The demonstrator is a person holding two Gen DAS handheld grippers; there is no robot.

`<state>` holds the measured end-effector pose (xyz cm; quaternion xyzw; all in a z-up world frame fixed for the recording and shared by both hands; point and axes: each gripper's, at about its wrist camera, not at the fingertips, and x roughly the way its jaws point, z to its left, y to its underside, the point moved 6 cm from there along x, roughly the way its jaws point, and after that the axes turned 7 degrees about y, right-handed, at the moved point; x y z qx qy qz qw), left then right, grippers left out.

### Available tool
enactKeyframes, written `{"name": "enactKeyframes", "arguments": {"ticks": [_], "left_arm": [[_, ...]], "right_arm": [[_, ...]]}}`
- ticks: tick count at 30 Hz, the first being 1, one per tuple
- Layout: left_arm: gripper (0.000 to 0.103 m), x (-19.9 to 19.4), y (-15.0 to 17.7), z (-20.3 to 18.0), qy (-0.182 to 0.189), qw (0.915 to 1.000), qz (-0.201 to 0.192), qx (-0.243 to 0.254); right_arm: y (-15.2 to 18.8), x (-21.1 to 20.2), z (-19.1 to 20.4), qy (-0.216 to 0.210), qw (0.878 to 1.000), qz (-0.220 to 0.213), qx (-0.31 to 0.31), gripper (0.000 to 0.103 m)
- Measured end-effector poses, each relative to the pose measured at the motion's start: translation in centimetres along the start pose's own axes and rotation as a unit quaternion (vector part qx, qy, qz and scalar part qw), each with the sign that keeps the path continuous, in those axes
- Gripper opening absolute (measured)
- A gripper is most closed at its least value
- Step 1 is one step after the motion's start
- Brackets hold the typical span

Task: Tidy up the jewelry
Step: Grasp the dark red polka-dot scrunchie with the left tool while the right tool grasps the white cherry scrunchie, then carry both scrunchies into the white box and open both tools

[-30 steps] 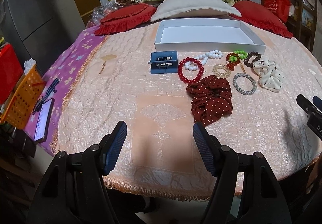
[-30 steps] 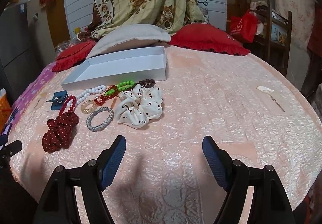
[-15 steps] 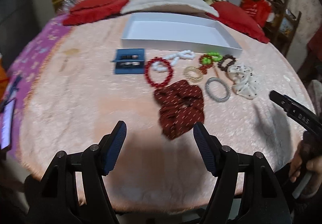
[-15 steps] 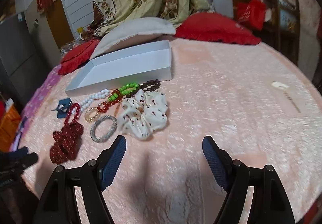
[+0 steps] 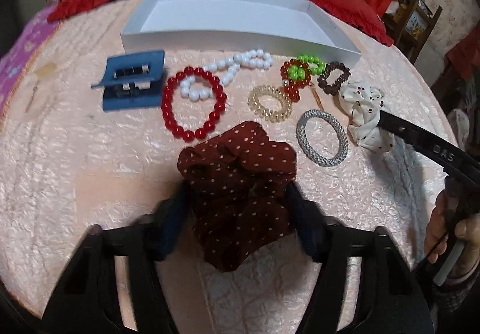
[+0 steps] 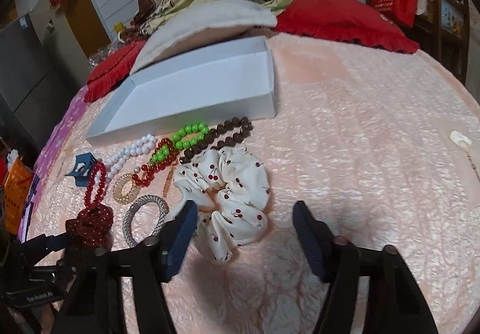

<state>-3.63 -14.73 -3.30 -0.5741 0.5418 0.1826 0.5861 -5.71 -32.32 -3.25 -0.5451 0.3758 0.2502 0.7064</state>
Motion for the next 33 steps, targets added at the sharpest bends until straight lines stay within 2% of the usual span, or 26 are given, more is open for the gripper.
{"name": "enactKeyframes", "arguments": {"ticks": [2,5,7,15,19,22,28,33], "left_arm": [[0.018,0.0,0.1,-0.3,-0.007,0.9999,0.002,0.012],[0.013,-0.6,0.2,-0.6,0.004,0.9999,0.000,0.012],[0.013,-1.7,0.4,-0.9,0.003,0.9998,-0.007,0.018],[0.013,-8.5,-0.8,-1.4,0.022,0.9973,-0.063,0.031],[0.013,-10.2,-2.3,-0.6,0.030,0.9968,-0.072,0.021],[0.013,-10.8,-3.9,0.4,0.020,0.9969,-0.074,0.019],[0.013,-10.1,-9.2,3.1,-0.029,0.9960,-0.077,0.033],[0.013,-6.4,-14.4,5.9,-0.055,0.9966,-0.056,0.028]], "right_arm": [[0.3,0.6,0.4,-0.004,1.000,0.009,-0.004,0.037],[0.5,0.5,0.9,-0.008,1.000,0.010,-0.012,0.018],[0.5,0.1,1.0,-0.008,1.000,0.007,-0.016,0.015],[-0.6,-4.3,1.6,-0.030,0.999,-0.027,-0.024,0.013],[-1.9,-6.7,2.6,-0.047,0.997,-0.049,-0.033,0.012],[-3.4,-7.9,3.4,-0.057,0.996,-0.061,-0.041,0.012],[-7.7,-7.7,4.7,-0.053,0.994,-0.079,-0.050,0.012],[-11.8,-4.5,4.8,-0.054,0.995,-0.075,-0.035,0.013]]}}
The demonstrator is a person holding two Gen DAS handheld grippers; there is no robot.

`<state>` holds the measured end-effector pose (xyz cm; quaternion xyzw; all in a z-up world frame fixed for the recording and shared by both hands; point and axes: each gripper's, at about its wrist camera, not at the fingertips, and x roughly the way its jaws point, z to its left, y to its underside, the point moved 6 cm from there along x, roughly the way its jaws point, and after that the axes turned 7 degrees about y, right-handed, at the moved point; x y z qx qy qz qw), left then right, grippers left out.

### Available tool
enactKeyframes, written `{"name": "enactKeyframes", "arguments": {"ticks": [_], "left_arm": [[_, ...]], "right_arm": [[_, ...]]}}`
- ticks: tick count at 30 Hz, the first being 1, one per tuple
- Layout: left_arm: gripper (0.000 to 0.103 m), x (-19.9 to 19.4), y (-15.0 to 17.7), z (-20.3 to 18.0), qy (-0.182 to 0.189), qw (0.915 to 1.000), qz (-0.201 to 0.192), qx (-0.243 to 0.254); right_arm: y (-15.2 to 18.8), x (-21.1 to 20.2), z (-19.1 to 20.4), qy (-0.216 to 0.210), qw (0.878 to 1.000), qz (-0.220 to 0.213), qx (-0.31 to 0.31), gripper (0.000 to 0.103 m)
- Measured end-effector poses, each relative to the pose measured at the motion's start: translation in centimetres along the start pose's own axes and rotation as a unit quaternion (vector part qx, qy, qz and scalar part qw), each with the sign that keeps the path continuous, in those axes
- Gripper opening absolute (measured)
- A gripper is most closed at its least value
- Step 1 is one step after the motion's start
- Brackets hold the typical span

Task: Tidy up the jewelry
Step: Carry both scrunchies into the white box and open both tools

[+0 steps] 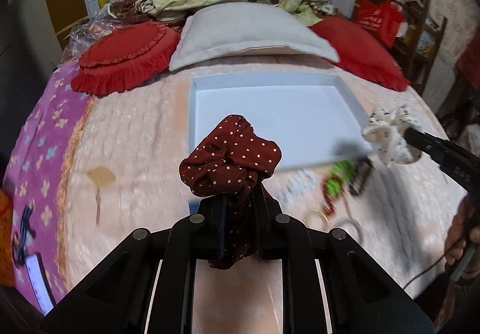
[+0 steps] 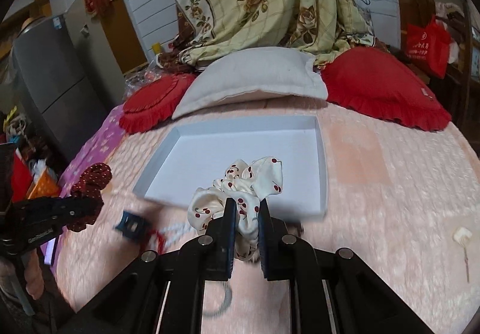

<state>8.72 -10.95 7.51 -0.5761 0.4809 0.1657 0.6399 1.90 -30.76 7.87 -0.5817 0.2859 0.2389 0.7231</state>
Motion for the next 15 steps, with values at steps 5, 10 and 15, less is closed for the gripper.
{"name": "enactKeyframes", "arguments": {"ticks": [5,10,15], "left_arm": [[0.014,5.4,-3.5,2.0,-0.007,0.9996,0.018,-0.018],[0.014,10.7,-6.4,3.3,-0.015,0.9987,0.036,-0.033],[0.019,14.1,-7.9,3.9,-0.035,0.9981,0.045,-0.023]], "right_arm": [[-2.4,5.0,-0.6,0.006,1.000,0.019,0.009,0.013],[-3.5,10.4,-1.3,0.028,0.998,0.047,0.009,0.013],[-4.0,13.9,-2.4,0.054,0.997,0.061,0.007,0.013]]}}
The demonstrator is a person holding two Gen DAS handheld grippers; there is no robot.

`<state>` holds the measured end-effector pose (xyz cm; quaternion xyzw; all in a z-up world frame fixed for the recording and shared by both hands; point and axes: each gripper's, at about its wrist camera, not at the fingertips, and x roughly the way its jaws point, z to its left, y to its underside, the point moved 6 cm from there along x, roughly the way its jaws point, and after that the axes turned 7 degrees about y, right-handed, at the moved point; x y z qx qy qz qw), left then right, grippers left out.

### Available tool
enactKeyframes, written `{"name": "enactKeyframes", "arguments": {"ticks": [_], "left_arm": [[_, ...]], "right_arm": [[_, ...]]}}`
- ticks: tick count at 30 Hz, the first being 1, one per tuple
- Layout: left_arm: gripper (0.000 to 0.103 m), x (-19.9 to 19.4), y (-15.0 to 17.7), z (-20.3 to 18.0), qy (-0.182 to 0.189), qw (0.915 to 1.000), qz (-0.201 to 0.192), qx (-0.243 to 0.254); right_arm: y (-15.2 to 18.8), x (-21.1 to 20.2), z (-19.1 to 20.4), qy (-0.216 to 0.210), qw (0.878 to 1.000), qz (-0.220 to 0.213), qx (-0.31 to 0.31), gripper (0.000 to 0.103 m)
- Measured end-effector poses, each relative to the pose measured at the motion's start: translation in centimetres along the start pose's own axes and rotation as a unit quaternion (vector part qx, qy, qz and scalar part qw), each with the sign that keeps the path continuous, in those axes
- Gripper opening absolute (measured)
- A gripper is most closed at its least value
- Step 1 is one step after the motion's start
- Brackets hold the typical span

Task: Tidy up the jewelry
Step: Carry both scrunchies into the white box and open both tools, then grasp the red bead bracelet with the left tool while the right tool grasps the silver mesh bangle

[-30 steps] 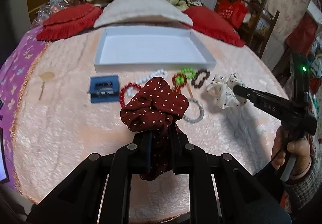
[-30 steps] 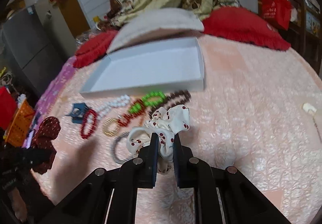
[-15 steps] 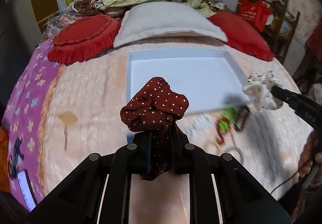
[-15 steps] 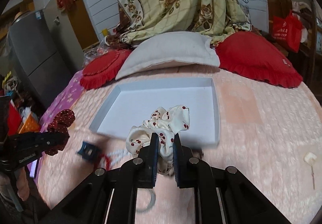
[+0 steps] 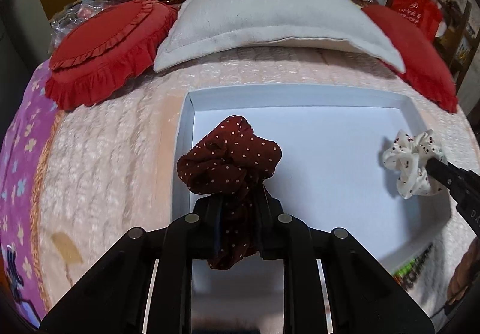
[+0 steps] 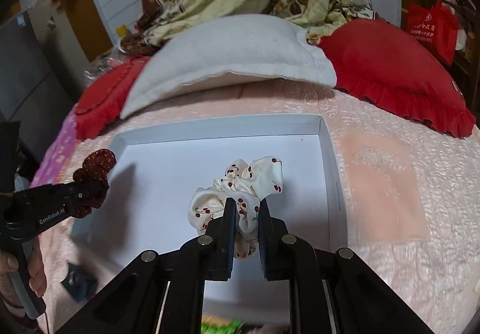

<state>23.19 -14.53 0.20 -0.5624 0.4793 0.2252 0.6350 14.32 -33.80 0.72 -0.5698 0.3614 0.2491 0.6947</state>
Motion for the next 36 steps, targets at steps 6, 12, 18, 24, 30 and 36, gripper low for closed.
{"name": "enactKeyframes", "arguments": {"ticks": [6,12,18,24,30,36], "left_arm": [[0.038,1.6,-0.3,0.6,0.024,0.9995,0.010,-0.017],[0.046,0.5,-0.2,1.1,0.074,0.9958,-0.007,-0.054],[0.047,-3.1,-0.2,0.8,0.099,0.9925,-0.029,-0.067],[0.047,-9.5,1.3,0.5,0.083,0.9932,-0.057,-0.059],[0.050,-13.5,7.9,0.3,0.051,0.9958,-0.063,-0.042],[0.050,-12.2,15.8,-0.3,0.064,0.9960,-0.038,-0.049]], "right_arm": [[-0.5,1.7,-1.2,0.013,1.000,0.008,0.016,0.021],[-0.9,0.9,-1.1,0.031,0.999,-0.015,0.008,0.057],[-0.7,-2.4,-0.7,0.024,0.999,-0.037,0.004,0.057],[1.0,-7.3,0.7,0.012,0.998,-0.057,-0.012,0.057],[7.3,-11.5,1.7,-0.022,0.998,-0.047,-0.033,0.057],[14.9,-11.6,1.6,-0.033,0.999,-0.010,-0.032,0.057]]}}
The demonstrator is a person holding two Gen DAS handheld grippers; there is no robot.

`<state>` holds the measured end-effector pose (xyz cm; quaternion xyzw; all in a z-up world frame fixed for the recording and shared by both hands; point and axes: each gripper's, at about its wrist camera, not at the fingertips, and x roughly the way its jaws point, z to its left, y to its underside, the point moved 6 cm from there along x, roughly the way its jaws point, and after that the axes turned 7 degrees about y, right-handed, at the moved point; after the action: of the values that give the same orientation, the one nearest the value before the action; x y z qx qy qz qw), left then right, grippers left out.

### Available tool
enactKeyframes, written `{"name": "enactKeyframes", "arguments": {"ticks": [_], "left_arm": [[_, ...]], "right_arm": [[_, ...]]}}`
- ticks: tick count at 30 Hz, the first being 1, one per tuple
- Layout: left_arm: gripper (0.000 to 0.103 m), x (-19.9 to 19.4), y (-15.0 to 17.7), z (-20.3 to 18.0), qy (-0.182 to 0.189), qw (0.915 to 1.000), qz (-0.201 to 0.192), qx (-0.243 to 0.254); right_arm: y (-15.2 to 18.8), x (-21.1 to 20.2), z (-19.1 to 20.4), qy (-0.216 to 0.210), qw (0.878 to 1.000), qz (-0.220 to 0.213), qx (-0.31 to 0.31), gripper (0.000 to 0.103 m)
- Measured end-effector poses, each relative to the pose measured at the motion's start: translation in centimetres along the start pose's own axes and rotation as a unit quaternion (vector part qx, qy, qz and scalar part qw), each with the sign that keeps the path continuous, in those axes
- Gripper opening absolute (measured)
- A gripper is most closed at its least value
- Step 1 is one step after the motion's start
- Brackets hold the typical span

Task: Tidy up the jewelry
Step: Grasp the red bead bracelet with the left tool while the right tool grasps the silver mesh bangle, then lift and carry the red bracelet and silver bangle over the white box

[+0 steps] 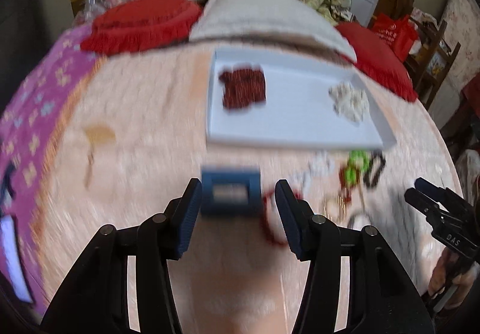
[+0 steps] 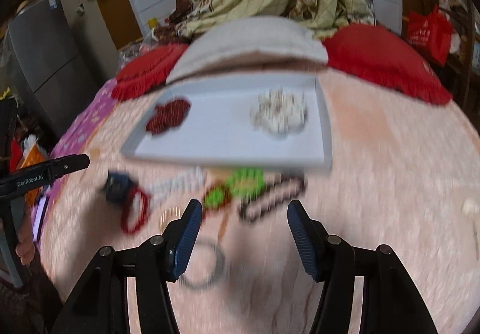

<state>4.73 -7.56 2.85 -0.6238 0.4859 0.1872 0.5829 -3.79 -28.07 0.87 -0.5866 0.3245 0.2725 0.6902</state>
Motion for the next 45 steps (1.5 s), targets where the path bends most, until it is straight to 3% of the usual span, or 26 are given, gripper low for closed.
{"name": "enactKeyframes", "arguments": {"ticks": [4,12,19,22,24,25,28,38,45], "left_arm": [[0.049,1.9,3.2,-0.9,0.033,0.9992,0.019,-0.013],[0.048,5.1,3.8,-2.8,0.024,0.9990,0.034,0.018],[0.026,5.9,3.7,-2.1,0.015,0.9994,0.029,0.009],[0.026,6.0,3.7,-2.2,0.013,0.9997,0.021,0.005],[0.021,6.1,3.8,-2.5,0.005,0.9998,0.014,0.010],[0.008,6.2,4.0,-2.7,0.000,0.9998,0.014,0.014],[0.008,6.2,4.3,-3.5,0.006,0.9996,0.016,0.022],[0.008,1.2,4.7,-4.6,0.019,0.9996,-0.015,0.016],[0.008,-3.2,5.4,-5.8,-0.002,0.9982,-0.042,0.043]], "right_arm": [[3.1,1.2,0.3,-0.009,1.000,0.025,0.005,0.057],[4.3,2.9,2.1,0.003,0.999,0.028,-0.029,0.054],[4.5,3.5,2.9,0.025,0.998,0.017,-0.055,0.048],[4.4,3.7,3.0,0.041,0.997,0.012,-0.061,0.044],[4.5,3.8,3.5,0.054,0.996,0.008,-0.071,0.039],[4.6,3.7,3.8,0.055,0.996,0.005,-0.077,0.031],[4.9,3.6,5.0,0.058,0.994,0.002,-0.095,0.009],[5.0,1.0,5.3,0.036,0.996,-0.013,-0.079,0.007],[4.1,-2.1,5.1,0.031,0.997,-0.039,-0.064,0.006]]}}
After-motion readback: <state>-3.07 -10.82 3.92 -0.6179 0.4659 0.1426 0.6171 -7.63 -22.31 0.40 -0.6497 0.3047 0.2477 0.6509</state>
